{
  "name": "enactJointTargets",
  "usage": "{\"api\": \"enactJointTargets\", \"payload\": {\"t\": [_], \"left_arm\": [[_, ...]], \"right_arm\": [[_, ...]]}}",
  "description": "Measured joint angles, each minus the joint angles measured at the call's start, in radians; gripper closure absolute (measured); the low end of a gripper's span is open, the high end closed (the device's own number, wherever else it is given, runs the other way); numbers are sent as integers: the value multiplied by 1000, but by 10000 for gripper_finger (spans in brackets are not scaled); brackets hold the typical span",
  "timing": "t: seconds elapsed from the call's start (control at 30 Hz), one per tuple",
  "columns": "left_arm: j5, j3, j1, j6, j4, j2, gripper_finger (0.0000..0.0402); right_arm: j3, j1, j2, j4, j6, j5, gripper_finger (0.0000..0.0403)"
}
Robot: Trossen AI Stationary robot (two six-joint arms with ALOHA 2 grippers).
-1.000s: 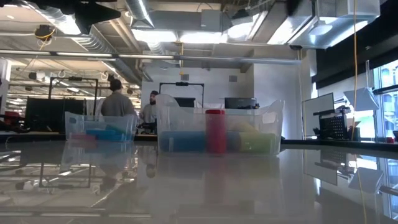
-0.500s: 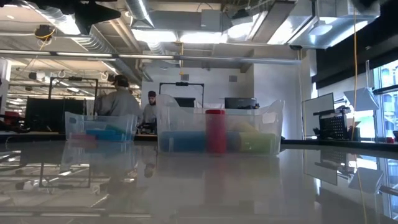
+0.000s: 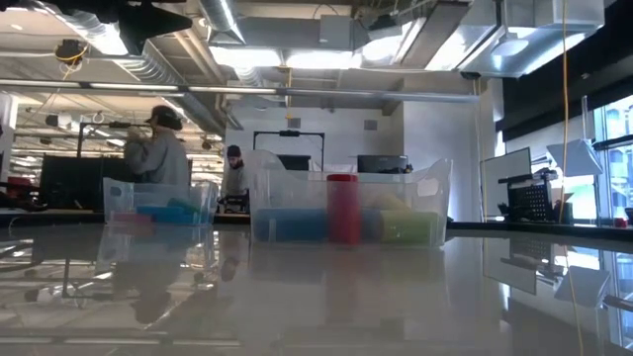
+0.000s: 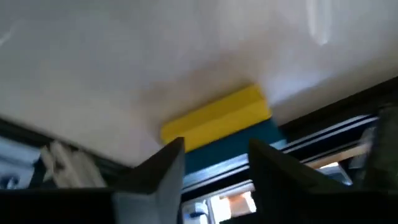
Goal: Sort blocks by size
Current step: Move the yellow rectangular block to the center of the table
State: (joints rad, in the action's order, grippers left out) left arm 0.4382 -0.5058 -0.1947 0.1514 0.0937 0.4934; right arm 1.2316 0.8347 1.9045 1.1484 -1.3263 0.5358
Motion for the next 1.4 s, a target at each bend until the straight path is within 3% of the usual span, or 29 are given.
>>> {"api": "enactJointTargets", "payload": {"t": [0.17,0.4,0.53,0.73,1.07,1.4], "left_arm": [[0,0,0,-1,0,0,203],[0,0,0,-1,0,0,203],[0,0,0,3,0,0,203],[0,0,0,2,0,0,203],[0,0,0,5,0,0,203],[0,0,0,6,0,0,203]], "right_arm": [[-5,32,0,-52,63,52,312],[-5,97,0,-53,251,-40,394],[-5,133,0,-31,255,-34,393],[-19,148,0,-72,257,-132,384],[-82,114,-4,-97,288,-125,394],[-31,-37,-4,-100,467,-433,393]]}}
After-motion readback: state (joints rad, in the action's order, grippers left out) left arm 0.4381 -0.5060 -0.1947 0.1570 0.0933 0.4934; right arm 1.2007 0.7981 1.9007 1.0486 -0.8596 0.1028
